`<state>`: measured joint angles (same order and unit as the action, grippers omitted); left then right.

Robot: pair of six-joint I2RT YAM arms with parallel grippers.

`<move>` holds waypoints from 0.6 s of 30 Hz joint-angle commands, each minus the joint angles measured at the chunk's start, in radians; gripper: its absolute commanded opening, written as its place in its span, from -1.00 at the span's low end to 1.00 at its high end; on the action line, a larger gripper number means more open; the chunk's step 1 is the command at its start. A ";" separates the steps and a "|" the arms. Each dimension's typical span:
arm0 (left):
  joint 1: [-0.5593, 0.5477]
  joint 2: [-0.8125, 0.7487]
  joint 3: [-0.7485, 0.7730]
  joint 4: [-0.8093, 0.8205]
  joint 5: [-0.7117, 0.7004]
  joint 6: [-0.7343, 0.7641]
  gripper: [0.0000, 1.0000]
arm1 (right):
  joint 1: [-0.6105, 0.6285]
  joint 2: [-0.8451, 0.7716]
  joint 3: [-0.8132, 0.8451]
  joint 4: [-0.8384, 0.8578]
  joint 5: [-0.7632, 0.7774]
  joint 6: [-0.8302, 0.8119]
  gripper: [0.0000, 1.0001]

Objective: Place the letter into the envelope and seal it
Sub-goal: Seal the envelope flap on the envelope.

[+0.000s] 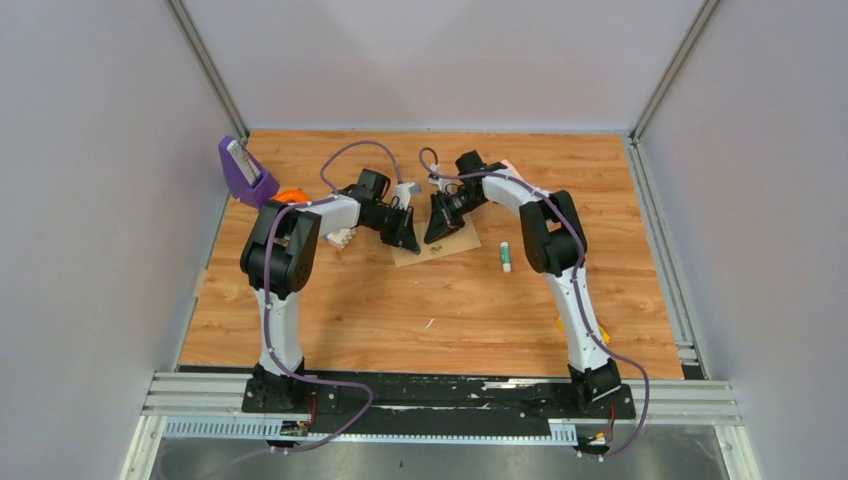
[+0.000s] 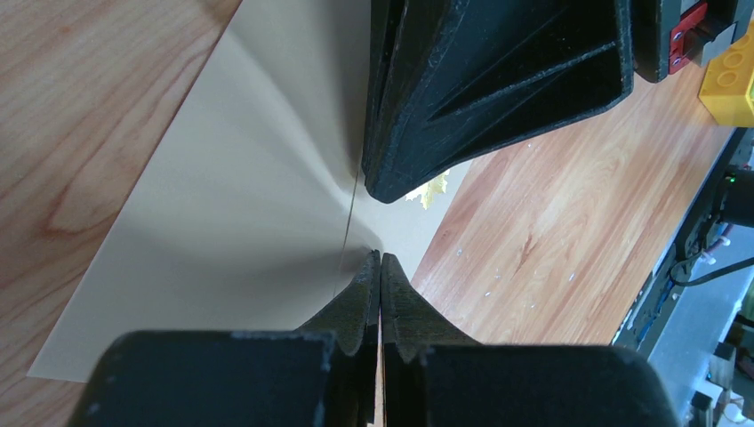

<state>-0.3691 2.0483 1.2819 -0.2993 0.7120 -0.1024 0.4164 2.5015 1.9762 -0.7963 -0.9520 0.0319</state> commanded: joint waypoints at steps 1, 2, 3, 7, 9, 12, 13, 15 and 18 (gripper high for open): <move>0.003 0.045 -0.003 -0.034 -0.105 0.035 -1.00 | 0.023 0.016 -0.014 -0.011 0.053 -0.027 -0.83; 0.003 0.045 -0.001 -0.033 -0.105 0.035 -1.00 | 0.026 0.020 -0.009 -0.010 0.056 -0.026 -0.83; 0.002 0.044 -0.002 -0.033 -0.106 0.035 -1.00 | 0.028 0.025 -0.004 -0.010 0.056 -0.027 -0.83; 0.002 0.044 -0.002 -0.034 -0.104 0.035 -1.00 | 0.036 0.039 0.022 -0.010 0.056 -0.014 -0.83; 0.002 0.043 -0.001 -0.034 -0.105 0.035 -1.00 | 0.042 0.044 0.029 -0.010 0.056 -0.011 -0.83; 0.003 0.043 -0.002 -0.033 -0.104 0.035 -1.00 | 0.052 0.049 0.034 -0.011 0.055 -0.010 -0.83; 0.003 0.044 -0.002 -0.034 -0.102 0.035 -1.00 | 0.054 0.051 0.036 -0.010 0.055 -0.010 -0.83; 0.002 0.044 -0.002 -0.032 -0.101 0.034 -1.00 | 0.056 0.054 0.039 -0.011 0.055 -0.008 -0.83; 0.003 0.044 -0.002 -0.033 -0.101 0.035 -1.00 | 0.057 0.058 0.043 -0.010 0.062 -0.007 -0.83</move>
<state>-0.3691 2.0483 1.2819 -0.2996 0.7124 -0.1024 0.4557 2.5149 1.9995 -0.8036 -0.9516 0.0364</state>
